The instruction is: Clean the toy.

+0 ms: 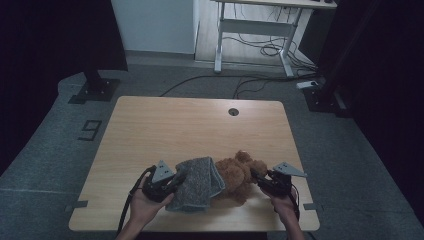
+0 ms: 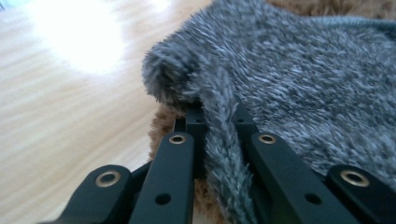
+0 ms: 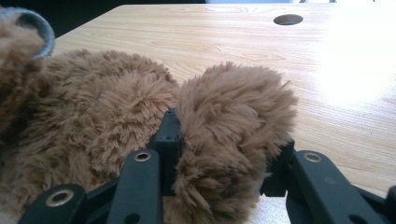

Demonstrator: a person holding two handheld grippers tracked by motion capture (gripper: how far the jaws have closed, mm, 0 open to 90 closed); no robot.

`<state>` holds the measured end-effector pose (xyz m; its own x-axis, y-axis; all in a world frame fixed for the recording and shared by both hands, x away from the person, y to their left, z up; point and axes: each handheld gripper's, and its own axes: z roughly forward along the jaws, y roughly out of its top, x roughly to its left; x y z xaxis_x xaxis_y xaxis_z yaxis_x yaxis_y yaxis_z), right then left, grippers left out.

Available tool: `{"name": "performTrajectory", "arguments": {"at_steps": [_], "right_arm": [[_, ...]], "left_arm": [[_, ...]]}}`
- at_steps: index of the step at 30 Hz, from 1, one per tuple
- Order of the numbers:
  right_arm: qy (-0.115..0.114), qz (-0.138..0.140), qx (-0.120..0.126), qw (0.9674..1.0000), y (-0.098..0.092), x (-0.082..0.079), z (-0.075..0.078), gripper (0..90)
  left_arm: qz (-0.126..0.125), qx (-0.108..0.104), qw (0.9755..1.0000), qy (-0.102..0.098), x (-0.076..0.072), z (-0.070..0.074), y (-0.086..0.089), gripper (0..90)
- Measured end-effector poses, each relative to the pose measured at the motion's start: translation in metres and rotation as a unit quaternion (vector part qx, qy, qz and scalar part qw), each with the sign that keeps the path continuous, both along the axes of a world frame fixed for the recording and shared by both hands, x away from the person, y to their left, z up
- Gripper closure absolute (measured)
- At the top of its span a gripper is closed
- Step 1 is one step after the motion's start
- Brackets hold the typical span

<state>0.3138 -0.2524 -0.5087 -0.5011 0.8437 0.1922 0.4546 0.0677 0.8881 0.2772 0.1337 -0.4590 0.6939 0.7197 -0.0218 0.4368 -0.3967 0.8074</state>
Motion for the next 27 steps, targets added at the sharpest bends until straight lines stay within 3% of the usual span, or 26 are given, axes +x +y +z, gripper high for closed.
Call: {"name": "performTrajectory", "arguments": {"at_steps": [4, 6, 10, 14, 19, 22, 24, 27], "right_arm": [[-0.002, -0.011, -0.01, 0.9999, 0.002, 0.0, -0.001, 59.8], [-0.001, -0.016, -0.007, 0.9998, 0.001, 0.002, -0.003, 59.7], [0.004, -0.022, -0.003, 0.9997, 0.002, 0.005, -0.006, 59.8], [0.0, -0.041, -0.006, 0.9991, 0.004, 0.012, -0.008, 59.8], [-0.014, -0.057, 0.009, 0.9982, -0.003, 0.015, -0.009, 54.9], [-0.02, -0.045, 0.029, 0.9984, -0.013, 0.009, -0.003, 51.3], [-0.023, -0.035, 0.026, 0.9988, -0.017, 0.004, 0.0, 52.6], [-0.022, -0.025, 0.014, 0.9993, -0.017, 0.0, 0.001, 54.3]], "left_arm": [[0.004, -0.045, 0.9987, -0.024, -0.005, -0.022, -0.004, 84.0], [0.007, -0.049, 0.998, -0.038, -0.007, -0.028, -0.005, 84.3], [0.022, -0.028, 0.9972, -0.065, -0.004, -0.034, -0.013, 84.8], [0.031, 0.013, 0.9942, -0.102, 0.0, -0.038, -0.027, 85.2], [0.033, 0.017, 0.994, -0.103, 0.009, -0.038, -0.034, 85.2], [0.029, 0.023, 0.9935, -0.108, 0.007, -0.038, -0.035, 85.2], [0.023, 0.029, 0.9935, -0.107, 0.006, -0.035, -0.032, 85.1], [0.022, 0.026, 0.9957, -0.086, 0.005, -0.03, -0.017, 85.0]]}}
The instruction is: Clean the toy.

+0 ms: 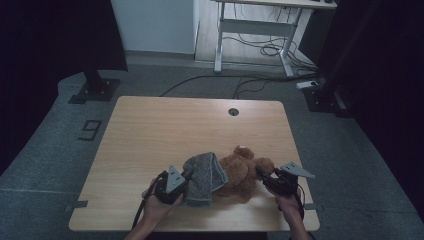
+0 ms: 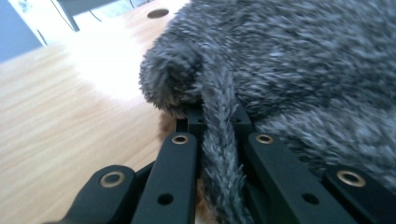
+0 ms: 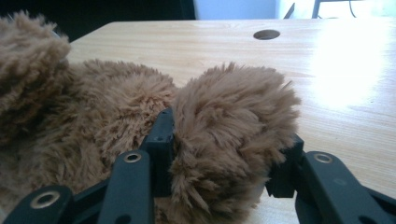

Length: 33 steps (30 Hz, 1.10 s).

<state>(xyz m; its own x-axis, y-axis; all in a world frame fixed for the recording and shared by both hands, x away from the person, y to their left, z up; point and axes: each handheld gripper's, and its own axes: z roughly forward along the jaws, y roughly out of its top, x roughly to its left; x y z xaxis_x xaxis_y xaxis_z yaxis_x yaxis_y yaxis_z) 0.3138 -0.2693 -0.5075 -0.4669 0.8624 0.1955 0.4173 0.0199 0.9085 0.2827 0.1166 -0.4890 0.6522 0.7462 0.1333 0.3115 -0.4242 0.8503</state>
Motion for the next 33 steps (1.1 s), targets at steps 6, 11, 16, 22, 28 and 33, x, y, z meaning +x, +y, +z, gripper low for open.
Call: {"name": "performTrajectory", "arguments": {"at_steps": [6, 11, 16, 22, 28, 33], "right_arm": [[0.004, 0.001, -0.01, 0.9999, 0.001, 0.0, -0.002, 55.4], [0.003, -0.003, -0.012, 0.9999, 0.003, 0.0, -0.002, 55.5], [0.005, -0.007, -0.013, 0.9999, 0.003, -0.001, -0.003, 55.6], [0.008, -0.011, -0.011, 0.9998, 0.002, 0.0, -0.004, 55.6], [0.007, -0.017, -0.016, 0.9997, 0.004, -0.001, -0.004, 55.6], [0.01, -0.012, -0.012, 0.9998, 0.0, -0.002, -0.005, 55.5]], "left_arm": [[0.032, 0.012, 0.9971, 0.068, 0.007, -0.018, 0.032, 84.8], [0.032, 0.016, 0.9945, 0.098, 0.01, -0.029, 0.036, 84.5], [0.032, -0.041, 0.9947, 0.089, 0.017, -0.01, 0.035, 84.4], [-0.021, -0.125, 0.9914, 0.035, 0.018, 0.056, 0.008, 84.2], [-0.073, -0.083, 0.993, 0.042, 0.02, 0.073, -0.059, 83.3], [-0.052, -0.042, 0.9944, 0.082, 0.038, 0.042, -0.075, 84.0]]}}
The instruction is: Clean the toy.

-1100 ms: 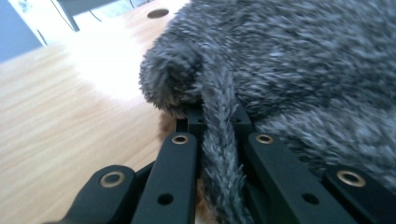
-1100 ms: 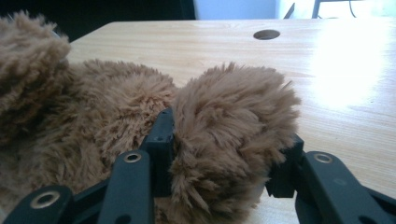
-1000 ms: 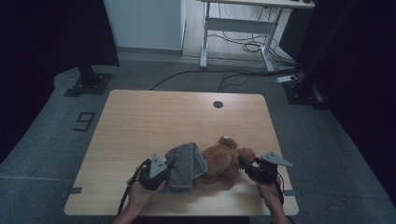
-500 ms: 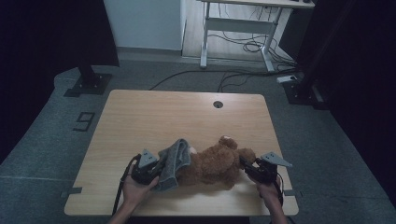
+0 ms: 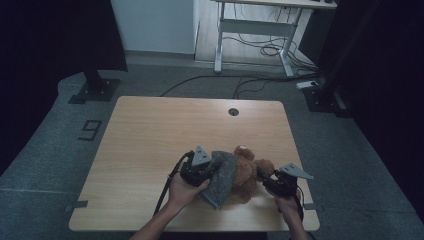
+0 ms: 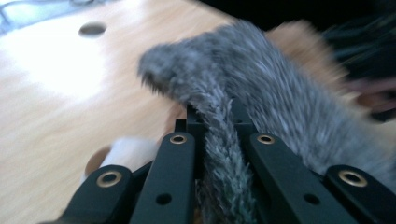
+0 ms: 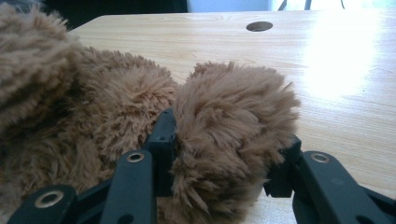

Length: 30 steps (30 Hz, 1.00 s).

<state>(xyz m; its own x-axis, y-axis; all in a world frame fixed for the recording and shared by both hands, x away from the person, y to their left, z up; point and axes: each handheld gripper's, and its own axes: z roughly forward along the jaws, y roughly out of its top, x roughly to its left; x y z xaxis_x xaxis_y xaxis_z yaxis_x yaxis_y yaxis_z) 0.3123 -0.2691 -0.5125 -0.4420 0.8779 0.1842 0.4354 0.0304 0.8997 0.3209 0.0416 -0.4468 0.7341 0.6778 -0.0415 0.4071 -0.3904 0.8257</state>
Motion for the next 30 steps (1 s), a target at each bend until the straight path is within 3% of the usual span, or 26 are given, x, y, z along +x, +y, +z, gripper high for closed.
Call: {"name": "performTrajectory", "arguments": {"at_steps": [2, 6, 9, 12, 17, 23, 27, 30], "right_arm": [[0.001, 0.005, 0.005, 1.0, -0.001, 0.0, 0.0, 55.4], [0.002, 0.013, 0.005, 0.9999, 0.002, 0.0, 0.002, 55.4], [0.003, 0.012, -0.001, 0.9999, 0.005, -0.001, 0.003, 55.4], [0.006, 0.01, 0.0, 0.9999, 0.005, -0.002, 0.003, 55.4], [0.008, 0.011, 0.003, 0.9999, 0.004, -0.001, 0.001, 55.5], [0.012, 0.008, 0.001, 0.9999, 0.006, -0.001, -0.001, 55.6], [0.013, 0.007, -0.002, 0.9999, 0.007, -0.002, -0.002, 56.0], [0.013, 0.002, -0.011, 0.9999, 0.013, -0.002, -0.006, 57.2]], "left_arm": [[0.013, 0.003, 0.9999, 0.006, 0.003, -0.012, 0.011, 84.2], [0.025, -0.025, 0.9993, 0.011, 0.0, -0.02, 0.038, 84.3], [0.034, -0.025, 0.9991, 0.0, -0.006, -0.019, 0.052, 84.3], [0.06, -0.012, 0.9981, -0.007, -0.007, -0.019, 0.07, 84.4], [0.094, 0.012, 0.9948, 0.038, -0.002, -0.046, 0.099, 84.6], [0.094, 0.029, 0.9917, 0.083, -0.004, -0.073, 0.103, 84.6], [0.094, 0.01, 0.9908, 0.097, -0.004, -0.072, 0.099, 83.6], [0.101, 0.021, 0.9905, 0.09, 0.002, -0.068, 0.09, 84.0]]}}
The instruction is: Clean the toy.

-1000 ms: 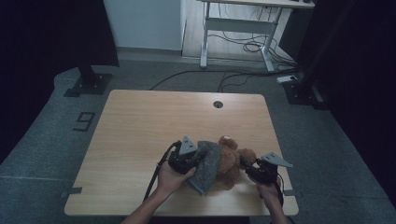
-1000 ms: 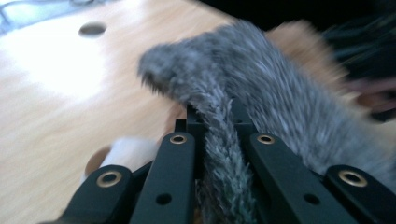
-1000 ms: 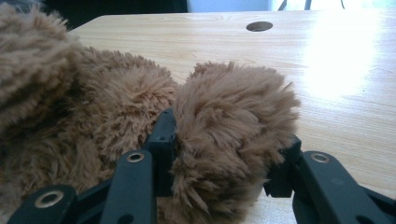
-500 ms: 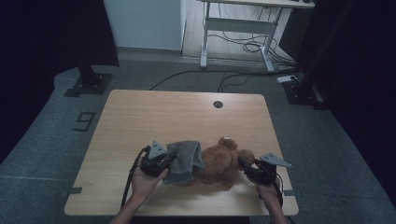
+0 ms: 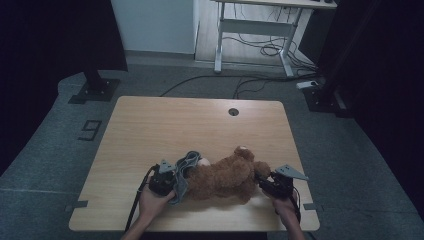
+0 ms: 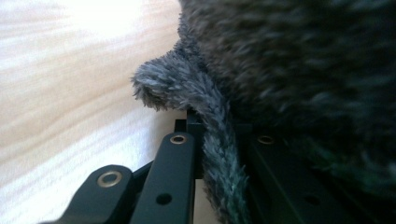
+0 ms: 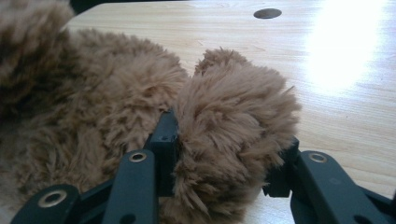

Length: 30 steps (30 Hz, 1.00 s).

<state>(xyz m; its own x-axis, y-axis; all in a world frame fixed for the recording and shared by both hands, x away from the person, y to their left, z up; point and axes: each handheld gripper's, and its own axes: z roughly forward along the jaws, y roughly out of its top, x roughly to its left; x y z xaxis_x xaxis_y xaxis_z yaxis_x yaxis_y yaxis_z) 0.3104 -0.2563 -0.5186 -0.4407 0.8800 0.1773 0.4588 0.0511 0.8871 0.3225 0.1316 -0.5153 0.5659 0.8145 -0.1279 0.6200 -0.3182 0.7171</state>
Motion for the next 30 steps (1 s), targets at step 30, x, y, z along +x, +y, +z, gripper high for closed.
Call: {"name": "performTrajectory", "arguments": {"at_steps": [30], "right_arm": [[-0.047, -0.04, 0.008, 0.998, 0.021, 0.057, -0.003, 57.6]], "left_arm": [[0.056, -0.068, 0.996, -0.018, 0.087, 0.022, 0.013, 84.5]]}}
